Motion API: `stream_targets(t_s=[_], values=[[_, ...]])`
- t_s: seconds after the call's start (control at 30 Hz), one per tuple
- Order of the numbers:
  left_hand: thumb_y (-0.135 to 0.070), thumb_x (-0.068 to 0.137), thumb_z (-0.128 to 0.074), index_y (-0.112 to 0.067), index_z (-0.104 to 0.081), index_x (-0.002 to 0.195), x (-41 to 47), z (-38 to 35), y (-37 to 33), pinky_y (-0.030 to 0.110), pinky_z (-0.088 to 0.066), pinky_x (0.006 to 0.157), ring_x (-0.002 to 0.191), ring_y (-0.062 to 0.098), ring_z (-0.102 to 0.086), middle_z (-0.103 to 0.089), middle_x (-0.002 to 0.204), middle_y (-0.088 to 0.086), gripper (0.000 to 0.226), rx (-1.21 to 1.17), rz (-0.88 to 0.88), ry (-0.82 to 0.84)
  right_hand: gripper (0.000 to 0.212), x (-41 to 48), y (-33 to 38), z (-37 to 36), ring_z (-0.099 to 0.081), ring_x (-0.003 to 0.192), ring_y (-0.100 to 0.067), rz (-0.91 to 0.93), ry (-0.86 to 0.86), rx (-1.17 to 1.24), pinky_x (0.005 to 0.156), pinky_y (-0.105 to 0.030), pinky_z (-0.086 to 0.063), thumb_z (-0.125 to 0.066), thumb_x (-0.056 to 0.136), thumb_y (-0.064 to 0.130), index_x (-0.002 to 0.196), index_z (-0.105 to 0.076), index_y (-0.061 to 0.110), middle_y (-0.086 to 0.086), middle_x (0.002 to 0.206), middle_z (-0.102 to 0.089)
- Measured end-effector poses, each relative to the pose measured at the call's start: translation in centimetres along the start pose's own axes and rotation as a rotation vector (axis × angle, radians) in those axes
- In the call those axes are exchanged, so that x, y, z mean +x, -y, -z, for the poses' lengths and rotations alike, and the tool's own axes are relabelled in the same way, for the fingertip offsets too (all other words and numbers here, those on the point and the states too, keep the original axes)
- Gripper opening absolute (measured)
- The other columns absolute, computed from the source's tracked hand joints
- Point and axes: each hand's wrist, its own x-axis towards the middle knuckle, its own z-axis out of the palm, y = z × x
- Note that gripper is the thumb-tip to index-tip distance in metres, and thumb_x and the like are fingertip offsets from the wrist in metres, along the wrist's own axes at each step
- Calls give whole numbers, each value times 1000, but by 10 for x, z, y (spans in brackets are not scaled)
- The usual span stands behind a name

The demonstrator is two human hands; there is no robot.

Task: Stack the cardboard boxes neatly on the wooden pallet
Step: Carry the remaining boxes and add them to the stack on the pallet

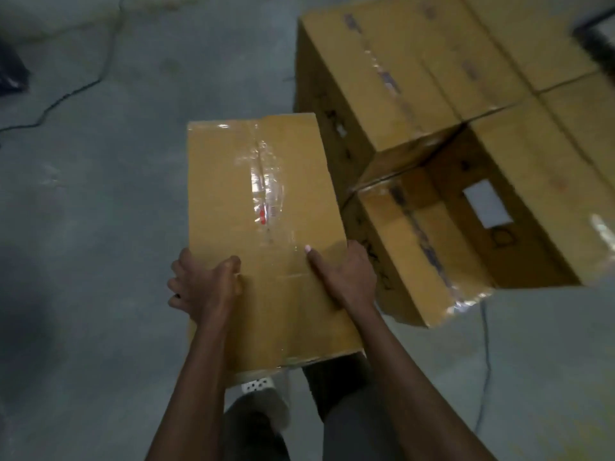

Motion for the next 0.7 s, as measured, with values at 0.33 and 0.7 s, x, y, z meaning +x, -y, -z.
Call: stream_targets(t_s=[0.33, 0.7], values=[[-36, 74, -79, -15, -35, 149, -246, -62, -8, 55, -26, 111, 133, 39, -37, -40, 149, 11, 90, 33, 10, 104, 91, -57, -148, 182, -56, 119, -25, -19, -207, -182, 99, -47, -48, -46, 74, 94, 131, -50, 22, 1, 129, -57], [-38, 51, -60, -19, -29, 152, -394, -238, -66, 58, -31, 109, 135, 35, -35, -37, 152, 4, 107, -158, 238, 280, 87, 58, -295, 317, -56, 116, -25, 10, -177, -359, 97, -48, -45, -45, 79, 89, 127, -55, 16, -1, 125, -58]])
